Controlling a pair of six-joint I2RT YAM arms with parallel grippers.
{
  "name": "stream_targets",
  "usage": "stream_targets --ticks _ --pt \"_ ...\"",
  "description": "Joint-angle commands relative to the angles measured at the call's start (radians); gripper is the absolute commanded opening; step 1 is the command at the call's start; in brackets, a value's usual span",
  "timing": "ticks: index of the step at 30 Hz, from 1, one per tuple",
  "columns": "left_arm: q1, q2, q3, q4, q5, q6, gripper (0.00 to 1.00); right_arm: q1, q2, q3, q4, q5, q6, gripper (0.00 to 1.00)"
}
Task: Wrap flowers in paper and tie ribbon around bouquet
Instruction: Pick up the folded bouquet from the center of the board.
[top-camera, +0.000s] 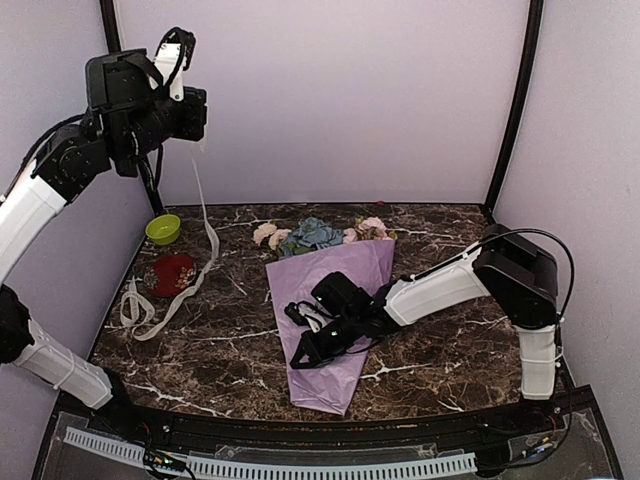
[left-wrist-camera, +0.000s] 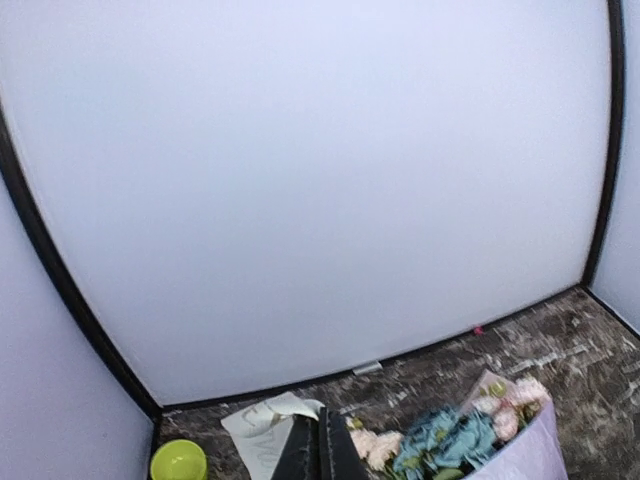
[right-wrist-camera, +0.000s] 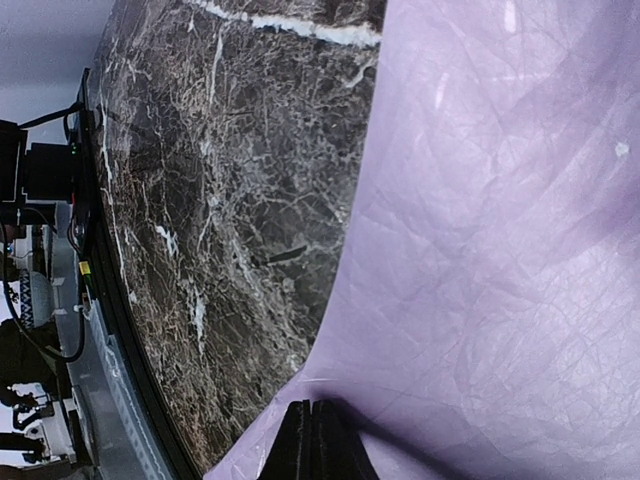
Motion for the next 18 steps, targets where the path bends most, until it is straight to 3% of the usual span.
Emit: stream_targets --ticks 1,4,9,13,18 --pt "-0.004 -0.063 -0.224 -0.202 0.347 -0.224 0.00 0.006 0.085 -0.029 -0.127 0.099 0.022 0.00" --pt "-0.004 -0.119 -0.465 -0.174 0.530 -0.378 0.00 0.006 0.085 -0.007 -0.128 0.097 0.030 0.00" --pt "-0.023 -0.164 -0.841 0.069 0.767 -0.577 0.00 0.006 0.070 -0.015 -0.094 0.076 0.052 0.00" --pt "-0.063 -0.124 -0.944 0.301 0.833 -0.606 0.00 0.006 0.066 -0.049 -0.062 0.063 0.075 0.00" --pt "-0.062 0.009 -1.040 0.425 0.816 -0.657 0.00 0.005 0.045 -0.071 -0.016 0.066 0.107 0.00"
